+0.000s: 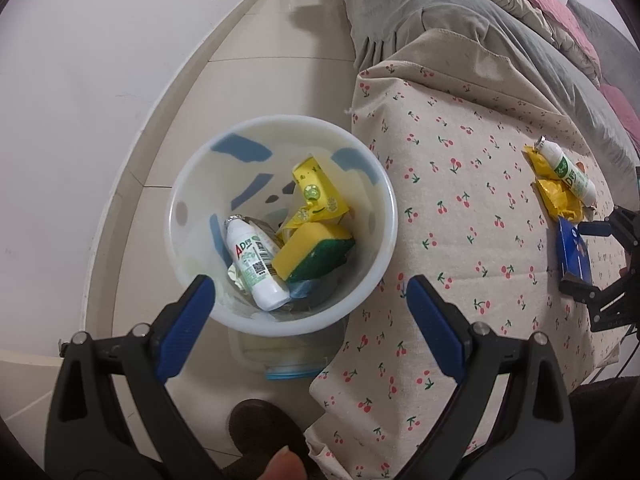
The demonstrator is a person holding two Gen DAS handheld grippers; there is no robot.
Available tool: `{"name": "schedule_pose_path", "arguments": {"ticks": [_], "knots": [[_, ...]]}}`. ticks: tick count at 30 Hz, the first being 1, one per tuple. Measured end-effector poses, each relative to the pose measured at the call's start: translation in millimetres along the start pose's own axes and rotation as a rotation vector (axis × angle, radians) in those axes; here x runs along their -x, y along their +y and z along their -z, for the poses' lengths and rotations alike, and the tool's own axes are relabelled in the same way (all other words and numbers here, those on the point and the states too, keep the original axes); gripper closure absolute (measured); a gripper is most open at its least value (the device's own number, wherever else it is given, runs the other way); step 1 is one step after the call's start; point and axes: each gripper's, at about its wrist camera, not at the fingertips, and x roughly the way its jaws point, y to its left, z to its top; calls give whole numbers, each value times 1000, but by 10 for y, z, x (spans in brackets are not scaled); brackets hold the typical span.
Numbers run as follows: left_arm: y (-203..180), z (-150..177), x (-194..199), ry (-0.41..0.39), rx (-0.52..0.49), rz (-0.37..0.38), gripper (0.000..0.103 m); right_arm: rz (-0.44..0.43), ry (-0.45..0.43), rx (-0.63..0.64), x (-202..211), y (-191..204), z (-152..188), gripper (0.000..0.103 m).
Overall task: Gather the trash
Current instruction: 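Move the right tool to the flattened blue snack box and grasp it, then grasp the white calcium drink bottle with the left tool while the right tool holds the blue box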
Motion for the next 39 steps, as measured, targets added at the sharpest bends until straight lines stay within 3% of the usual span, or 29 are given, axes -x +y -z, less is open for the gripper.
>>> {"name": "schedule_pose_path", "arguments": {"ticks": [7,13,28,33,39], "knots": [[-92,-14,5,1,-14,6,7,-36,17,-54,-53,-164,78,13],[-239,-57,27,-4,-36,24,7,-112,25,-128,-63,-348,90,19],[-963,-255,10,-8,-139,91,7,-203,-122,-300,658,-766,399,22],[-1169,-318,-45,6,-145,114,7,-301,-146,-325,804,-847,576,22],[-1408,-350,-102,18,-167,125,7,-239,-161,-385,896,-896,700,22]]}}
